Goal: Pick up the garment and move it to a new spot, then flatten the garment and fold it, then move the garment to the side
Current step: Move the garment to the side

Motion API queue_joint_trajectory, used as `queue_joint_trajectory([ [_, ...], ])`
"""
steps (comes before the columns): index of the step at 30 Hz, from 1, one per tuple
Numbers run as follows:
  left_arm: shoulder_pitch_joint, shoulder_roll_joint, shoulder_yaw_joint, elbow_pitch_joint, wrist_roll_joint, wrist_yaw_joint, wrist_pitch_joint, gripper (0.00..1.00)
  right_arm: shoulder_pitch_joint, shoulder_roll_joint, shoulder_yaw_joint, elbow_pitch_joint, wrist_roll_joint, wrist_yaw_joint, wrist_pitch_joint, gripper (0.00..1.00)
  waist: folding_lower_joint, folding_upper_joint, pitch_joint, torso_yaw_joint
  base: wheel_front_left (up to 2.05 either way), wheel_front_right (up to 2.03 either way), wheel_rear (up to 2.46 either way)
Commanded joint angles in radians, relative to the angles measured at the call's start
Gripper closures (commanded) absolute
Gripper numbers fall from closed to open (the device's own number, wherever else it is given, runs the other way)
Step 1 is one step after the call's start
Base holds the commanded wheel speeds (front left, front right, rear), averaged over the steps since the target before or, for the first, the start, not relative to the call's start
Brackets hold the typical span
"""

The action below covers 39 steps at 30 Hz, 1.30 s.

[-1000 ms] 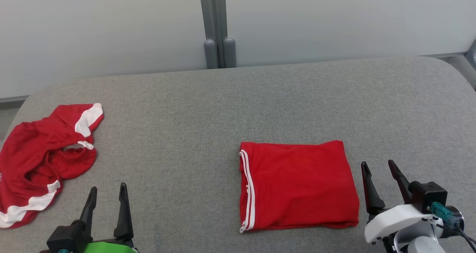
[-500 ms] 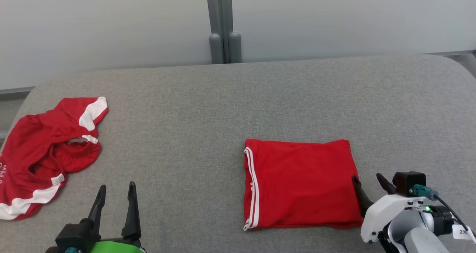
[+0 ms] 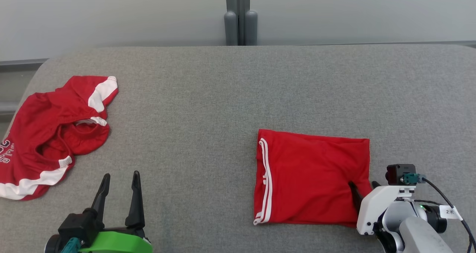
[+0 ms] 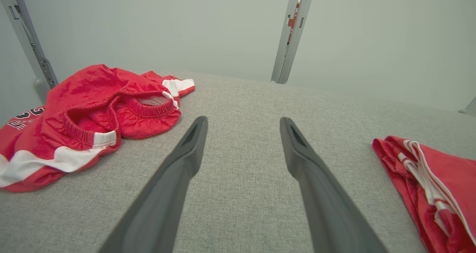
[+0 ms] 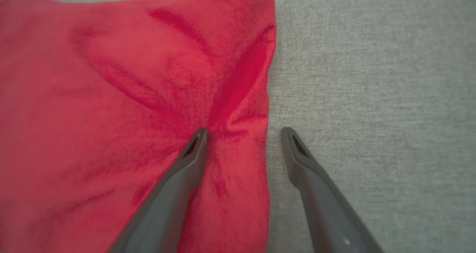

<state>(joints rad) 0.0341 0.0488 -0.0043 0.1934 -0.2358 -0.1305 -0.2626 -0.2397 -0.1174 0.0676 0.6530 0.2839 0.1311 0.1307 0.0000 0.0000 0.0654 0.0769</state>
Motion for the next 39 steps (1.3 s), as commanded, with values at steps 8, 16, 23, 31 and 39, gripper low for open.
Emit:
queue_joint_trajectory([
  [8,-0.041,0.003,-0.007,-0.020,-0.001,0.000,-0.003,0.00,-0.059,-0.083,0.131,0.036,-0.043,-0.002,0.066,1.00,0.0000,0.0000,0.062,-0.008,0.00,0.00,0.00],
  [16,-0.088,0.005,0.006,-0.076,0.017,0.000,-0.003,0.00,-0.238,-0.229,0.307,-0.044,-0.078,-0.002,0.080,1.00,0.0000,0.0000,0.164,-0.112,0.00,0.00,0.00],
  [23,-0.157,0.033,-0.022,-0.147,0.027,0.000,-0.002,0.00,-0.414,-0.307,0.353,-0.032,-0.101,-0.002,0.022,1.00,0.0000,0.0000,0.282,-0.243,0.00,0.00,0.00],
  [31,-0.211,0.098,-0.074,-0.239,0.023,0.001,-0.002,0.00,-0.520,-0.367,0.220,0.066,-0.163,-0.002,-0.104,1.00,0.0000,0.0000,0.414,-0.361,0.00,0.00,0.00],
  [39,-0.210,0.188,-0.125,-0.324,0.032,0.001,-0.002,0.00,-0.573,-0.362,0.032,0.136,-0.292,-0.002,-0.222,1.00,0.0000,0.0000,0.510,-0.407,0.00,0.00,0.00],
])
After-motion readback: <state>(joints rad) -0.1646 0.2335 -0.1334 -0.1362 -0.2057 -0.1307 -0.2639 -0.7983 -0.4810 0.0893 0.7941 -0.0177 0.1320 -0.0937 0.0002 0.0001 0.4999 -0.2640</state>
